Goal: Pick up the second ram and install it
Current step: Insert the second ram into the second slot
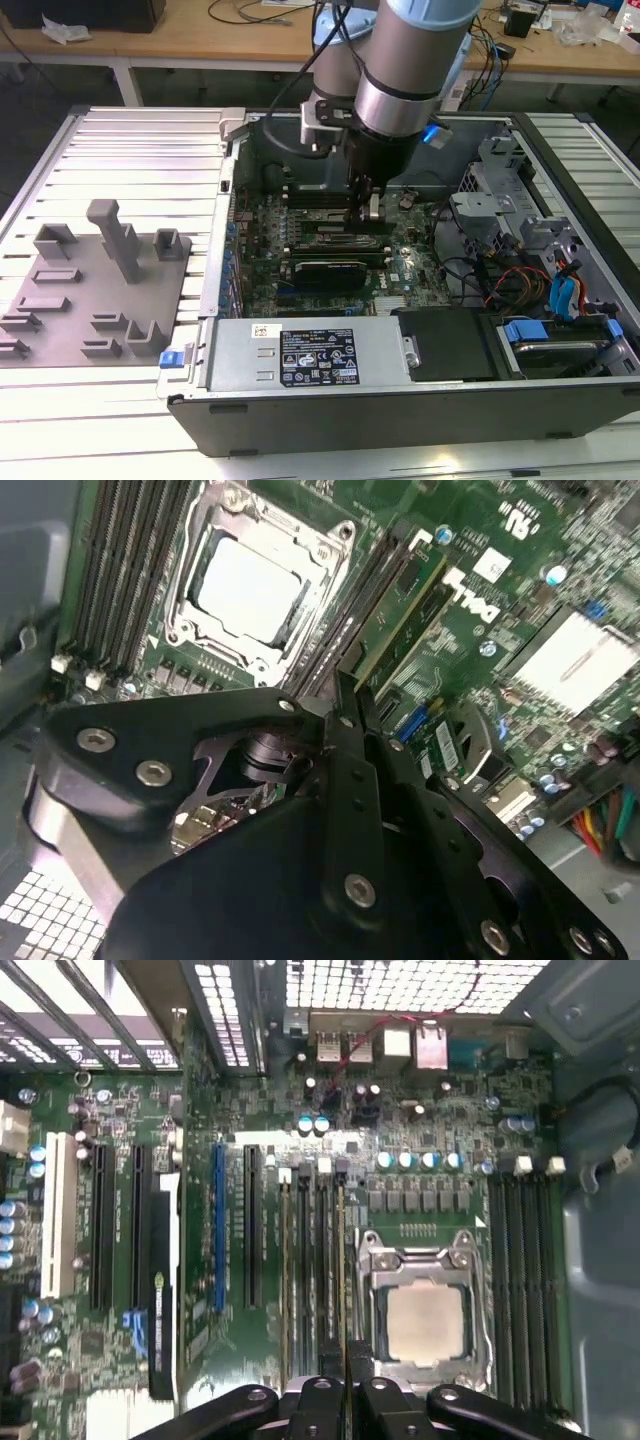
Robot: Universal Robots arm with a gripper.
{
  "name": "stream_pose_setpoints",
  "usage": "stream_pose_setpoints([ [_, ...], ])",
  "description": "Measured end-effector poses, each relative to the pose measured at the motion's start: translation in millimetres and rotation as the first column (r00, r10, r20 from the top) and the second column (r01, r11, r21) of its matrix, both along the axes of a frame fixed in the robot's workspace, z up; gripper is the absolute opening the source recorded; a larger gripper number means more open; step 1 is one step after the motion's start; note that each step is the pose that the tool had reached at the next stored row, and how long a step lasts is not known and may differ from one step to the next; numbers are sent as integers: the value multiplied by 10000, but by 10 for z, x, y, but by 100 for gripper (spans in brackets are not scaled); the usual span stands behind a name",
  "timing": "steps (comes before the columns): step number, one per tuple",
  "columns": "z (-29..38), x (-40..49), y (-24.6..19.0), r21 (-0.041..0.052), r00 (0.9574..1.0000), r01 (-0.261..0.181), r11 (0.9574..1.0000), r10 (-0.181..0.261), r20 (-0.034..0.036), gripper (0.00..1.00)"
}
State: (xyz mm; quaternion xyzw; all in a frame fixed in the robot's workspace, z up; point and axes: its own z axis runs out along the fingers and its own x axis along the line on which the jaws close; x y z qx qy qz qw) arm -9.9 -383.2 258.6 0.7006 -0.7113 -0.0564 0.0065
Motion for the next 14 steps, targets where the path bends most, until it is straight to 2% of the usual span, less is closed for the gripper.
stream_pose_setpoints([
  [1,-19,-6,-9,-1,10000,0,10000,0,-1,13],
  [2,-89,-27,-16,-2,10000,-1,10000,1,0,13],
  [4,-153,-43,-16,-138,10000,9,9999,-9,-1,13],
  [7,-178,-46,-9,-198,10000,14,9998,-14,-1,13],
  [14,-245,-64,5,-263,10000,18,9997,-18,0,13],
])
